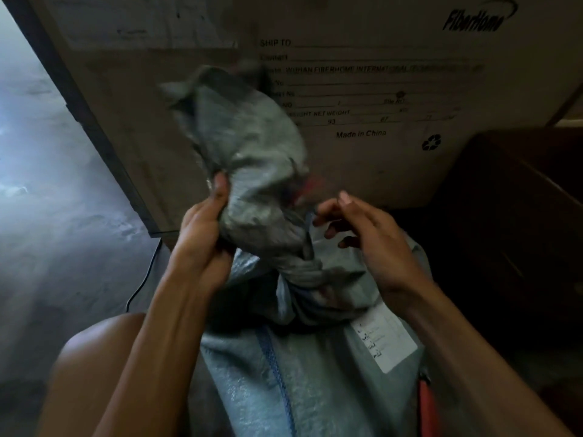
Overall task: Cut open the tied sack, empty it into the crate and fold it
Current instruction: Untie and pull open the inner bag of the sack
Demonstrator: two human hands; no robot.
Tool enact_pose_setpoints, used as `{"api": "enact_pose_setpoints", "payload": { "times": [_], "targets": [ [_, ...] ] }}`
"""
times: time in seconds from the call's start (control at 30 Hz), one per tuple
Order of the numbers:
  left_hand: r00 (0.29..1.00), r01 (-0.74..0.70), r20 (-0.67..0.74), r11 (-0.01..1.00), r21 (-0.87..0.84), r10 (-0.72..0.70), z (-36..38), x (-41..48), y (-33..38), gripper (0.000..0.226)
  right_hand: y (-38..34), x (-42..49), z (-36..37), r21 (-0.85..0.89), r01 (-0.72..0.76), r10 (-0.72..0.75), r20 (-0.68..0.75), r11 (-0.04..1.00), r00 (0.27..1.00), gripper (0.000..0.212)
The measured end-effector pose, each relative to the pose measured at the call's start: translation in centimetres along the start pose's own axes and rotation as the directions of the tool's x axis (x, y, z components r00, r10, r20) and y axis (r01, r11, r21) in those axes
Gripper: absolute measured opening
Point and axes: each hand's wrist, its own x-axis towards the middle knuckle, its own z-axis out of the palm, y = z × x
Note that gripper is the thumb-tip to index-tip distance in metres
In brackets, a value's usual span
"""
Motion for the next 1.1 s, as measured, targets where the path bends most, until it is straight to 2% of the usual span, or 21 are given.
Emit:
{"api": "enact_pose_setpoints", "payload": {
  "times": [0.07, 0.17, 0.27, 0.37, 0.47, 0.53, 0.6, 0.67, 0.73, 0.8, 0.87, 0.9, 0.93, 1.0, 1.03, 1.1],
  "targets": [
    [0.998, 0.03, 0.053, 0.995, -0.095, -0.026, -0.3, 0.1, 0.6, 0.05, 0.4, 0.1, -0.1, -0.058, 0.008, -0.007, 0.011, 0.998, 1.0, 0.021],
    [0.992, 0.065, 0.114, 0.991, -0.12, -0.051, -0.6, 0.1, 0.8, 0.057, 0.1, 0.0, 0.7, -0.126, 0.12, -0.116, 0.042, 0.985, 0.992, 0.022],
    [0.994, 0.05, 0.108, 0.991, -0.121, -0.037, -0.5, 0.2, 0.5, 0.052, -0.2, -0.1, 2.4, -0.219, 0.269, -0.266, 0.044, 0.938, 0.963, 0.015],
    [1.0, -0.015, -0.002, 0.998, -0.069, 0.014, -0.7, 0.5, 0.5, 0.045, -0.1, 0.0, 2.8, -0.323, 0.334, -0.333, 0.06, 0.886, 0.941, 0.008],
    [0.976, -0.147, -0.163, 0.989, 0.005, 0.146, -1.3, 1.0, 1.1, 0.038, -0.3, 0.5, 2.3, -0.446, 0.352, -0.358, 0.073, 0.823, 0.931, 0.006],
    [0.941, -0.195, -0.285, 0.981, -0.011, 0.184, -1.9, 1.4, 1.6, 0.031, -0.3, 0.7, 1.6, -0.41, 0.346, -0.357, 0.051, 0.844, 0.933, 0.007],
    [0.928, -0.171, -0.343, 0.984, -0.049, 0.144, -2.1, 1.6, 1.7, 0.034, -0.3, 0.7, 0.9, -0.37, 0.329, -0.345, 0.025, 0.869, 0.938, 0.009],
    [0.952, -0.142, -0.283, 0.987, -0.073, 0.116, -2.2, 1.8, 1.2, 0.052, 0.1, 0.6, 0.5, -0.351, 0.304, -0.325, 0.0, 0.886, 0.946, 0.01],
    [0.985, -0.124, -0.135, 0.988, -0.088, 0.112, -1.4, 1.4, 0.6, 0.056, 0.6, 0.7, 0.1, -0.309, 0.254, -0.288, -0.067, 0.916, 0.955, 0.012],
    [0.996, -0.071, 0.05, 0.987, -0.143, 0.078, -0.6, 0.8, 0.1, 0.059, 0.8, 0.8, -0.3, -0.149, 0.193, -0.212, -0.124, 0.97, 0.969, 0.015],
    [0.977, -0.031, 0.203, 0.986, -0.162, 0.064, 0.4, 0.3, -0.5, 0.047, 0.8, 0.9, -0.5, 0.047, 0.128, -0.121, -0.137, 0.991, 0.983, 0.019],
    [0.965, -0.054, 0.249, 0.991, -0.123, 0.084, 0.7, 0.4, -1.0, 0.039, 0.7, 0.9, -0.4, 0.092, 0.096, -0.083, -0.137, 0.991, 0.987, 0.021],
    [0.966, -0.132, 0.217, 0.99, -0.039, 0.137, 1.2, 0.5, -1.6, 0.031, 0.6, 0.9, -0.2, 0.099, 0.073, -0.06, -0.132, 0.992, 0.989, 0.022],
    [0.958, -0.286, 0.053, 0.934, 0.213, 0.282, 1.7, 0.9, -2.4, 0.022, 0.6, 0.9, 0.2, 0.132, 0.046, -0.027, -0.141, 0.99, 0.99, 0.021],
    [0.929, -0.314, -0.063, 0.869, 0.381, 0.364, 1.7, 1.2, -2.7, 0.033, 0.7, 1.0, 0.3, 0.188, 0.03, -0.003, -0.141, 0.982, 0.99, 0.022],
    [0.883, -0.232, -0.186, 0.743, 0.628, 0.432, 1.4, 1.4, -3.1, 0.072, 0.6, 1.1, 0.3, 0.353, -0.021, 0.06, -0.1, 0.935, 0.993, 0.023]
  ]
}}
